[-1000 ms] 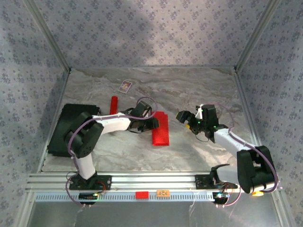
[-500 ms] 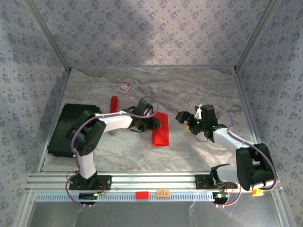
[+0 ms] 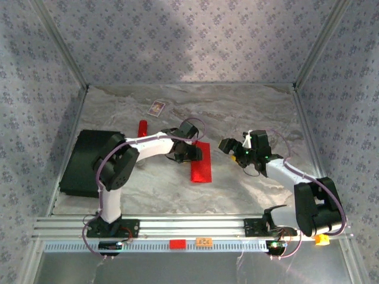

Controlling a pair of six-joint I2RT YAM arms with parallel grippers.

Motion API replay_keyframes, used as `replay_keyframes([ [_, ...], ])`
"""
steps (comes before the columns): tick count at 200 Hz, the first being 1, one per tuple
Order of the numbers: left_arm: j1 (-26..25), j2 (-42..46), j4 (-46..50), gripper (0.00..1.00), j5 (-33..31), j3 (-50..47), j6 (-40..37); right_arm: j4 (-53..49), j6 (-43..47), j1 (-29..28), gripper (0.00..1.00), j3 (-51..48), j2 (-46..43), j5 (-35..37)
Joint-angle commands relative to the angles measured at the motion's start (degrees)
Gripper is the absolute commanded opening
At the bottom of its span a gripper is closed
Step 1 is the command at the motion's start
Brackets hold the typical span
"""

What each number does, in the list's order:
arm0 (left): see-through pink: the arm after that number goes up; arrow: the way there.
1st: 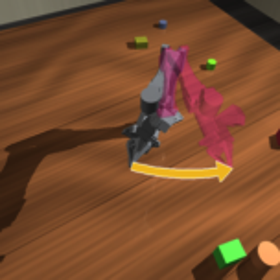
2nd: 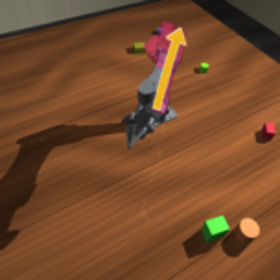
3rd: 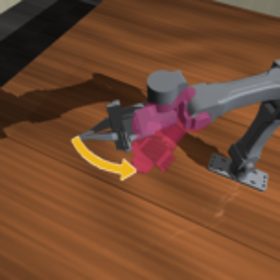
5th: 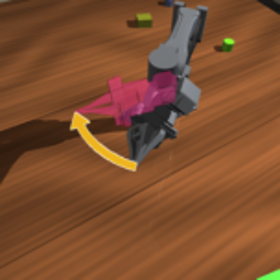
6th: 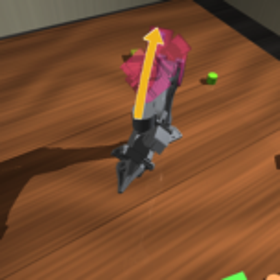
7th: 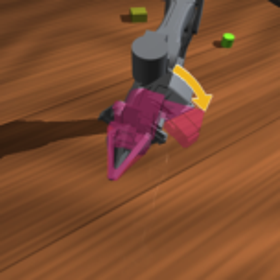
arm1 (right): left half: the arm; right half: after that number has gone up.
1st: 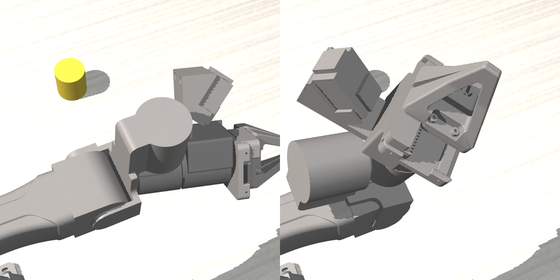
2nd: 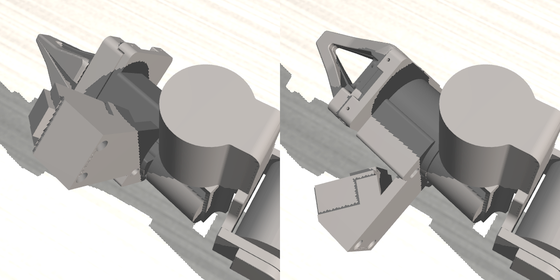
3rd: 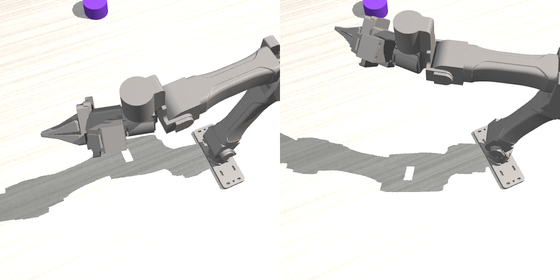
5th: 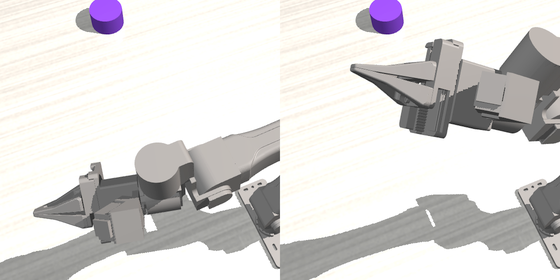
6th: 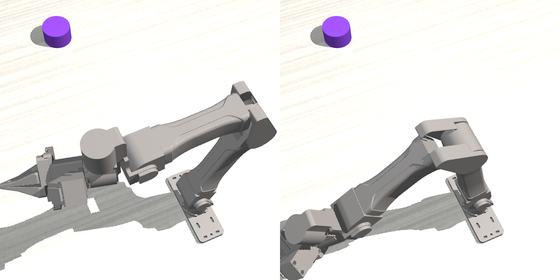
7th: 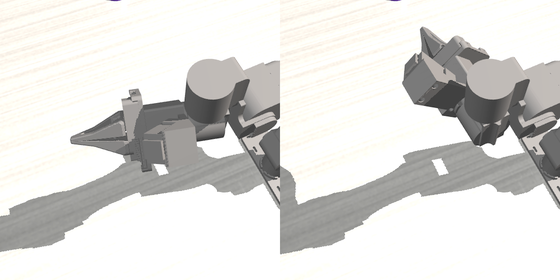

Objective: Fold a paper plane with a square sheet of paper (pick it up from the middle)
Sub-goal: First fold the square sheet of paper in half at the center of the table.

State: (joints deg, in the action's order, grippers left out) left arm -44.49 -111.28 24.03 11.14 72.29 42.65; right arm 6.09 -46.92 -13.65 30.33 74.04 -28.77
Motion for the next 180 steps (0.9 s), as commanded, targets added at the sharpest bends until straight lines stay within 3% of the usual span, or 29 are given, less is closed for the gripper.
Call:
replay_keyframes([
  [1, -0.86, -4.46, 0.52, 0.57, -1.98, 0.11, -1.97, 0.07, 1.11, -0.36, 0.95, 1.5, 0.56, -0.23],
  [180, -0.96, -6.4, 1.17, 0.54, -3.52, 0.85, -0.48, 0.24, 1.25, -0.69, 0.95, 1.67, 1.79, -0.63],
])
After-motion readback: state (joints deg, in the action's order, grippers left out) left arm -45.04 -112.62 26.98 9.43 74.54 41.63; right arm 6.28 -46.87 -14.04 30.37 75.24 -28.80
